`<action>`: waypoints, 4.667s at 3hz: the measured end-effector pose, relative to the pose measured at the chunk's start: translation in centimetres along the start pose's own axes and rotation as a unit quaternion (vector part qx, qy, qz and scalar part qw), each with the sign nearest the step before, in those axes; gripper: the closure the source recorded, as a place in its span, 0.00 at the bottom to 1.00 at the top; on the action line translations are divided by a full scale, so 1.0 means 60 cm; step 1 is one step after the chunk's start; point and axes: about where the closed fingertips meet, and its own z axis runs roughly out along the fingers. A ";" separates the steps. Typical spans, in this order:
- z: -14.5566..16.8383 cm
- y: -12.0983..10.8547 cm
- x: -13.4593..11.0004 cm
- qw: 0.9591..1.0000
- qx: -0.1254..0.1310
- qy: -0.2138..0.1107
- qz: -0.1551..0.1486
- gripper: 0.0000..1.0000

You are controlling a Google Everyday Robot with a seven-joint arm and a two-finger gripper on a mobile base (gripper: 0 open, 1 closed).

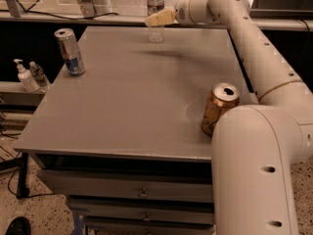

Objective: Pick water bottle

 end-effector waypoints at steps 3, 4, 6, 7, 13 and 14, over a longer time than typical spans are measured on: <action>0.046 0.010 -0.016 1.000 -0.011 -0.024 0.001 0.15; 0.050 0.008 -0.013 1.000 -0.011 -0.024 0.002 0.39; 0.044 -0.002 -0.001 1.000 -0.007 -0.018 0.006 0.86; 0.023 -0.006 -0.002 1.000 -0.008 -0.022 0.010 1.00; -0.261 0.216 -0.061 0.977 -0.166 -0.130 0.031 1.00; -0.255 0.262 -0.060 0.967 -0.211 -0.135 0.049 1.00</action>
Offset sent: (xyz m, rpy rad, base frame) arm 0.0166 0.0155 0.0073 0.0382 -0.0379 0.0062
